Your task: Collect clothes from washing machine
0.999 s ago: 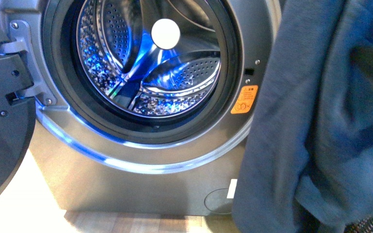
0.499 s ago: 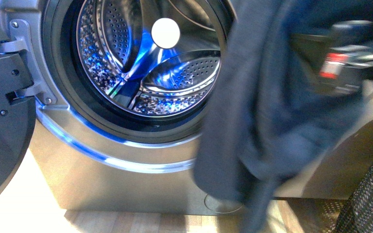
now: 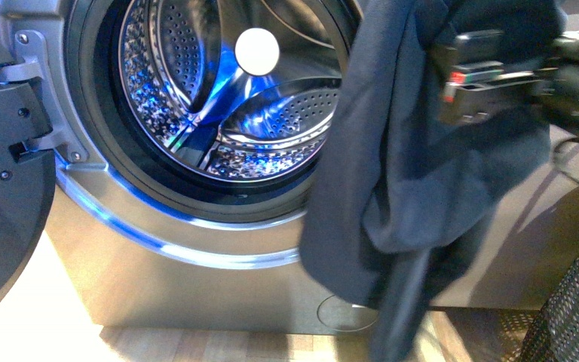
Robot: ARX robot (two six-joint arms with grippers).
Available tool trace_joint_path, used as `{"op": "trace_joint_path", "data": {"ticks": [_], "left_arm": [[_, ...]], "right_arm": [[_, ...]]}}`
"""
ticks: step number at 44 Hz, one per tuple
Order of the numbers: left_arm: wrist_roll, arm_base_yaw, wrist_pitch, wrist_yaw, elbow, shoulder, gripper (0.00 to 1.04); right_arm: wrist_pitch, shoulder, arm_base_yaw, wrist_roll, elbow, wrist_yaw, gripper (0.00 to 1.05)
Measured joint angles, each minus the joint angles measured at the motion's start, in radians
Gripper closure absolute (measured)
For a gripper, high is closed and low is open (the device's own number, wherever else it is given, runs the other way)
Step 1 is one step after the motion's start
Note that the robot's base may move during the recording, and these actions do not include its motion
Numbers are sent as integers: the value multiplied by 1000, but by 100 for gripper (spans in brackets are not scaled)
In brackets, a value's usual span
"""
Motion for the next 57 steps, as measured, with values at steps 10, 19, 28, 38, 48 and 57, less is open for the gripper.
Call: {"op": "trace_joint_path", "data": {"ticks": [10,19,28,38,48,57], "left_arm": [[0,0,0,-5,0,0,97],[-1,1,0,-6,0,0,93],[-1,0,2,3,6,0,55],[-1,0,2,4,7,0,21],[-2,0,2,3,7,0,7],[-2,0,4,4,7,0,7]], "right_arm": [[-18,-5,39,20,-3,5,59],[-8,-55,-40,61,-59,39,92],[-40,-187,-192,192,-96,43,99],[-140,-407,-344,328,-75,-2,99],[-283,-592,-511,460,28,-110,99],[-510,-707,-679,542,156,-282,99]]}}
